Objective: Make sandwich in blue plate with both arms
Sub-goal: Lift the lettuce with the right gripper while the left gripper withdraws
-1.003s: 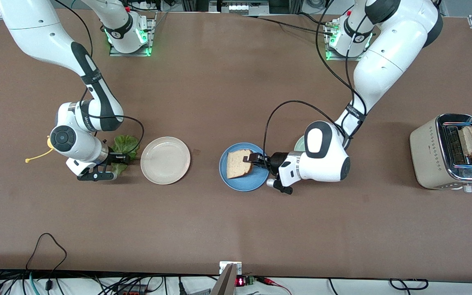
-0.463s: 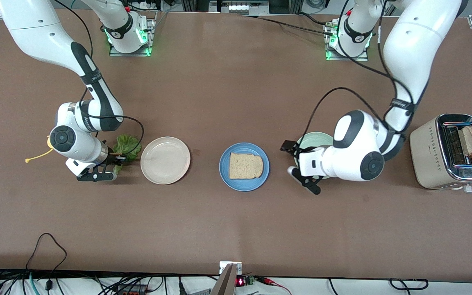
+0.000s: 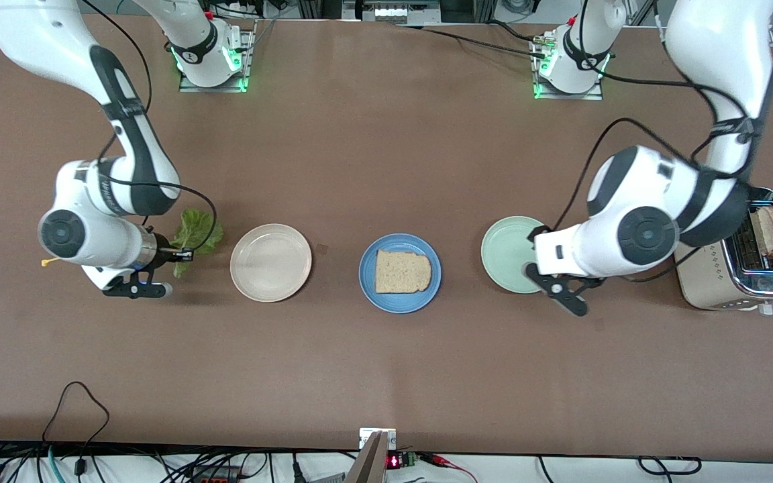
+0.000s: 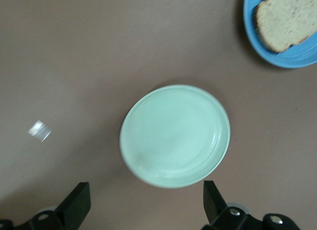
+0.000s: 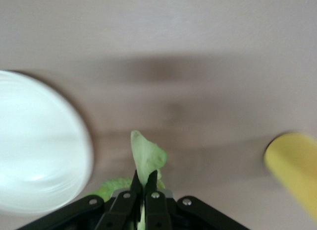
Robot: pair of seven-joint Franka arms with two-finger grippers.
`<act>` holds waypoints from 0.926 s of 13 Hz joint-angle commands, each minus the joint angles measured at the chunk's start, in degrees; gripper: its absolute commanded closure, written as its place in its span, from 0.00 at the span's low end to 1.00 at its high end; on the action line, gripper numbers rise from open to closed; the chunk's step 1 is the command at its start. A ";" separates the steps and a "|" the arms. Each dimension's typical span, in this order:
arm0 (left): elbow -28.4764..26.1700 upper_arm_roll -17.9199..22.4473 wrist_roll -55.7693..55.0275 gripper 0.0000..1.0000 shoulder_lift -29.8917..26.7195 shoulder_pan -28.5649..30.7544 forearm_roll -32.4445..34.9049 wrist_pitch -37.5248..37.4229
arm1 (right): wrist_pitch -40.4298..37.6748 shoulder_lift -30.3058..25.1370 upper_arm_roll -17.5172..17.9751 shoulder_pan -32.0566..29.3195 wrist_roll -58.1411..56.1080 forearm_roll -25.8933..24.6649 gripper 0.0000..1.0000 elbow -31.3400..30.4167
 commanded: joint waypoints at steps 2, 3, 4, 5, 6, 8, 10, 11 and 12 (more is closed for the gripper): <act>7.60 0.20 -0.17 0.00 -4.44 2.17 2.45 -11.97 | -7.07 -0.08 0.43 7.72 18.23 8.06 1.00 7.14; 10.15 0.11 -0.60 0.00 -4.53 2.43 2.54 -14.00 | -6.63 1.31 0.43 10.97 26.66 9.02 1.00 8.45; 13.05 0.19 -0.61 0.00 -4.53 2.52 2.54 -14.71 | -6.28 2.98 0.43 13.87 33.79 10.25 1.00 10.38; 15.60 -0.07 -0.61 0.00 -4.53 3.04 2.11 -15.24 | -5.32 5.35 0.43 16.60 40.04 12.88 1.00 12.66; 17.19 -0.16 -0.61 0.00 -4.88 3.83 1.93 -16.21 | -2.79 7.29 0.43 19.15 45.67 16.29 1.00 14.42; 16.08 -0.16 -1.91 0.00 -8.38 6.89 -0.60 -17.80 | 4.23 11.41 0.43 22.58 55.26 21.67 1.00 17.07; 7.50 -0.77 -3.33 0.00 -13.11 12.08 -5.79 -11.25 | 10.22 15.63 0.43 25.05 61.69 25.19 1.00 19.53; 0.84 -0.77 -3.94 0.00 -17.50 12.53 -6.24 -7.20 | 13.21 17.74 0.43 26.02 63.90 26.77 1.00 20.85; -4.45 -0.68 -5.60 0.00 -21.02 12.80 -6.42 -4.29 | 15.41 19.16 0.43 26.64 64.70 27.75 1.00 21.21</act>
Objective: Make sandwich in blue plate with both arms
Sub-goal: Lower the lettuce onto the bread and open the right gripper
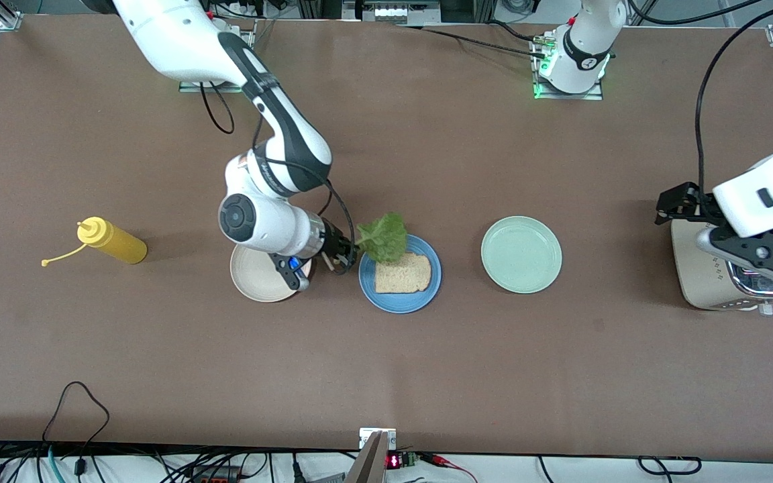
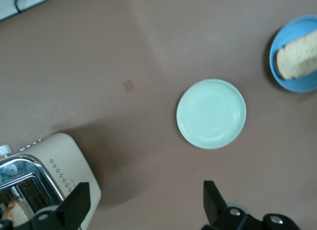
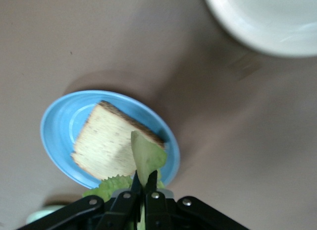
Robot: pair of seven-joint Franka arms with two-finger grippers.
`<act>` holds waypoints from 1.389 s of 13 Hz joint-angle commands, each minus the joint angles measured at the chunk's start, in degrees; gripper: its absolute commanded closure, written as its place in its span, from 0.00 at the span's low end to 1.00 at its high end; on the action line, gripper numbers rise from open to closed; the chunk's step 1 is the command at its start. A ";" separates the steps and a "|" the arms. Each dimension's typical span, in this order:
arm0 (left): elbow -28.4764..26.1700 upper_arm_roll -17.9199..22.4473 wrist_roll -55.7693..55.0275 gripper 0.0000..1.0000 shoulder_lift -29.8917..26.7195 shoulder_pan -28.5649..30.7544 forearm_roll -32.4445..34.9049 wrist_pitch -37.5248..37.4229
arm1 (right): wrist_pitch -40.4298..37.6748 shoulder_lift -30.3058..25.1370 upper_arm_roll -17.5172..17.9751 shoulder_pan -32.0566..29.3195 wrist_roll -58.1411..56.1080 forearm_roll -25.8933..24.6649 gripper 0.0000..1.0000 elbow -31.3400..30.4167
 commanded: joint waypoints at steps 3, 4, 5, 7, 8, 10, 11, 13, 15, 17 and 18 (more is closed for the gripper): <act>-16.90 -0.64 -8.47 0.00 -12.16 1.77 -1.49 4.91 | 6.88 7.53 -0.53 2.65 3.78 6.40 1.00 5.11; -16.90 -0.55 -8.92 0.00 -12.16 1.77 -1.49 4.28 | 7.50 8.15 -0.53 3.44 3.61 6.41 1.00 5.12; -16.81 -0.55 -9.01 0.00 -12.16 1.68 -1.49 4.02 | 7.68 8.59 -0.53 3.63 3.61 6.41 1.00 5.12; -16.64 -0.46 -8.93 0.00 -11.99 1.76 -1.49 3.58 | 7.86 9.03 -0.53 3.80 3.78 6.41 0.54 5.20; -16.64 -0.38 -8.84 0.00 -11.98 1.77 -1.49 3.57 | 7.86 9.03 -0.53 3.89 3.26 6.23 0.31 5.20; -16.46 -0.29 -8.93 0.00 -11.90 1.68 -1.57 3.57 | 6.99 8.34 -0.79 3.54 2.99 5.10 0.00 5.73; -16.03 -0.37 -8.93 0.00 -11.81 1.59 -1.49 3.49 | 6.29 7.29 -0.96 3.19 2.99 3.61 0.00 5.82; -15.84 -0.46 -9.10 0.00 -11.72 1.50 -1.49 3.57 | -0.28 4.31 -1.32 1.01 1.60 -1.31 0.00 5.91; -15.84 -0.46 -9.19 0.00 -11.72 1.50 -1.49 3.57 | -7.39 0.18 -1.23 -3.12 -3.31 -3.08 0.00 5.82; -15.84 -0.46 -9.28 0.00 -11.72 1.59 -1.49 3.57 | -14.60 -3.60 -1.32 -6.64 -9.81 -3.43 0.00 5.82; -15.84 -0.46 -9.19 0.00 -11.72 1.59 -1.49 3.57 | -18.20 -5.19 -1.32 -8.57 -13.24 -4.13 0.00 5.82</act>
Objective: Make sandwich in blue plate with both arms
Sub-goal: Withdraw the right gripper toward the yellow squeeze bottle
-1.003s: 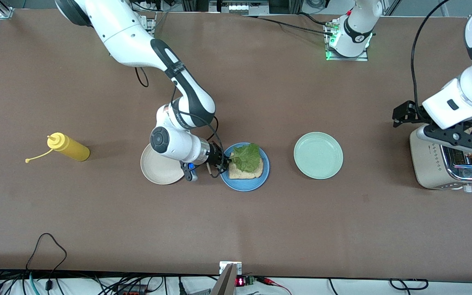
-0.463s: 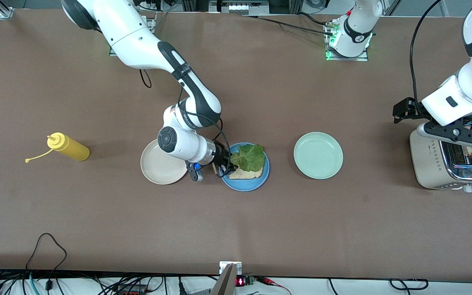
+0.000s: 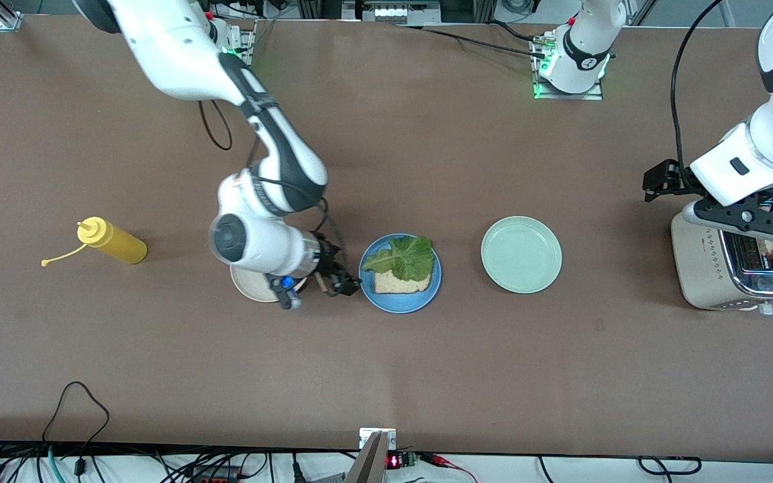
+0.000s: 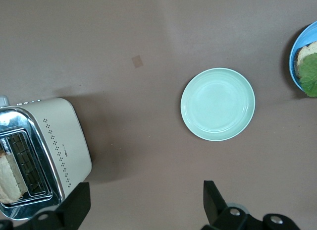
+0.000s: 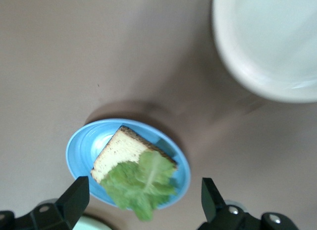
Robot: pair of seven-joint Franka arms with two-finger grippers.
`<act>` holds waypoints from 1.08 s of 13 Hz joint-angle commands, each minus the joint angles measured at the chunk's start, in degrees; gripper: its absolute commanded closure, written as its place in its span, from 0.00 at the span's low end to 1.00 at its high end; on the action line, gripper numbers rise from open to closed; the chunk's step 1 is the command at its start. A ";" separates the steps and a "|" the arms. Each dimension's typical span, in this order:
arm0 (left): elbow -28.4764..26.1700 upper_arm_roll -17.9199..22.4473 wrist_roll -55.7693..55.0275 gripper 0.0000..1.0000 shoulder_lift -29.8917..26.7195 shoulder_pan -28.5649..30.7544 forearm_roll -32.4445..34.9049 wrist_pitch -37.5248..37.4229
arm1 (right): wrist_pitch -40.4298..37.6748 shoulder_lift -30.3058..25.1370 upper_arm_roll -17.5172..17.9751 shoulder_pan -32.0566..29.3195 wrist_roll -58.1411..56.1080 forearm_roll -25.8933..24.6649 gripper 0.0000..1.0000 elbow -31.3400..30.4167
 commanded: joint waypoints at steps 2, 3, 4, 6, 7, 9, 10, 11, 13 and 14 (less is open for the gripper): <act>-0.33 -0.22 -0.51 0.00 -0.98 0.38 -0.70 -0.37 | -11.74 -8.17 0.63 -7.05 -13.80 -4.76 0.00 -2.12; -0.33 -0.22 -0.42 0.00 -0.98 0.38 -0.70 -0.37 | -14.29 -10.10 0.63 -8.37 -17.24 -5.12 0.00 -2.91; -0.33 -0.31 -0.42 0.00 -0.98 0.38 -0.70 -0.37 | -17.19 -12.30 0.63 -10.04 -21.80 -5.39 0.00 -3.70; -0.33 -0.31 -0.33 0.00 -0.98 0.30 -0.70 -0.28 | -20.98 -17.04 0.63 -13.03 -31.11 -8.97 0.00 -7.21; -0.24 -0.31 -0.33 0.00 -0.98 0.38 -0.70 -0.28 | -21.52 -20.20 0.72 -14.53 -36.99 -11.52 0.00 -10.27; -0.24 -0.31 -0.33 0.00 -0.98 0.38 -0.70 -0.28 | -21.52 -25.92 0.72 -18.04 -48.25 -14.17 0.00 -16.78; -0.24 -0.31 -0.33 0.00 -0.98 0.38 -0.70 -0.28 | -21.44 -28.20 0.72 -19.97 -54.13 -15.92 0.00 -19.24; -0.24 -0.31 -0.33 0.00 -0.98 0.38 -0.70 -0.28 | -21.17 -30.23 0.72 -21.82 -59.49 -17.59 0.00 -21.44; -0.24 -0.31 -0.42 0.00 -0.98 0.30 -0.70 -0.28 | -20.73 -33.22 0.81 -25.77 -69.69 -20.67 0.00 -24.70; -0.24 -0.31 -0.42 0.00 -0.98 0.30 -0.70 -0.28 | -20.56 -34.37 0.81 -27.97 -75.40 -21.29 0.00 -25.85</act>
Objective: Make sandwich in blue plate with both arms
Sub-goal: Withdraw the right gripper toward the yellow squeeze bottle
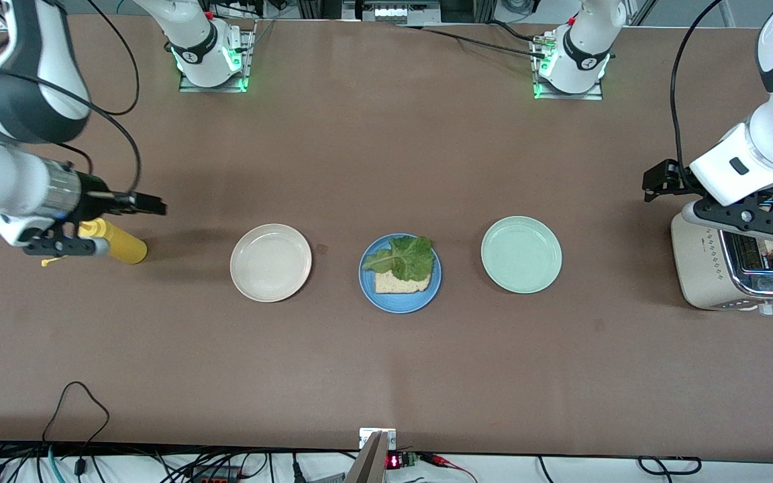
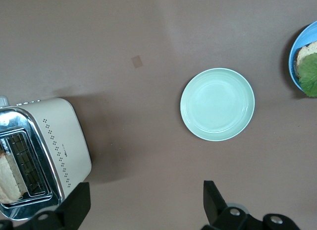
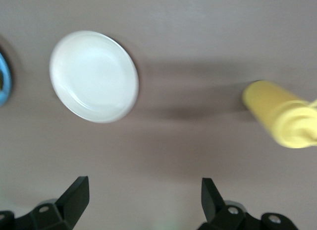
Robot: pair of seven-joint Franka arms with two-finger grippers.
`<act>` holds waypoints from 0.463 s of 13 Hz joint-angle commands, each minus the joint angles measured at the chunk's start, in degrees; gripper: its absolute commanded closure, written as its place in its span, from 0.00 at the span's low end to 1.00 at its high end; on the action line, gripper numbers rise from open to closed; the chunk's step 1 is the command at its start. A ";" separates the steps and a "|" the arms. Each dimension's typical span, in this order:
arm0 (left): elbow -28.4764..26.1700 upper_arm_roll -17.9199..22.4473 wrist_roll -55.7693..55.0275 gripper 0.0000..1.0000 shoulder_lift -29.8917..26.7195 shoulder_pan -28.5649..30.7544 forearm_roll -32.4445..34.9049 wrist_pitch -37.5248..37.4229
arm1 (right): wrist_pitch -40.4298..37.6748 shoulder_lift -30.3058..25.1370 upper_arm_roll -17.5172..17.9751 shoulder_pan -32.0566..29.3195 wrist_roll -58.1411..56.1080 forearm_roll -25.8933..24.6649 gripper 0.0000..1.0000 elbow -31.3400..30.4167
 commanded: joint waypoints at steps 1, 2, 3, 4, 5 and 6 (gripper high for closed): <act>-0.17 -0.24 -0.31 0.00 -0.89 0.30 -0.70 -0.28 | 1.82 -5.11 1.07 -5.82 -13.91 -1.78 0.00 -6.35; -0.17 -0.24 -0.31 0.00 -0.72 0.39 -0.78 -0.28 | 2.34 -5.38 1.07 -8.63 -19.35 -1.86 0.00 -7.06; -0.17 -0.24 -0.40 0.00 -0.72 0.39 -0.70 -0.28 | 3.65 -5.56 1.15 -11.27 -25.24 -1.86 0.00 -8.11; -0.17 -0.24 -0.31 0.00 -0.63 0.39 -0.78 -0.28 | 5.75 -5.65 1.16 -13.47 -30.08 -1.86 0.00 -9.51; -0.17 -0.24 -0.40 0.00 -0.63 0.30 -0.78 -0.28 | 8.65 -5.65 1.16 -15.58 -35.52 -1.86 0.00 -11.09; -0.17 -0.24 -0.40 0.00 -0.63 0.30 -0.78 -0.28 | 12.33 -5.56 1.24 -17.43 -41.15 -1.86 0.00 -13.20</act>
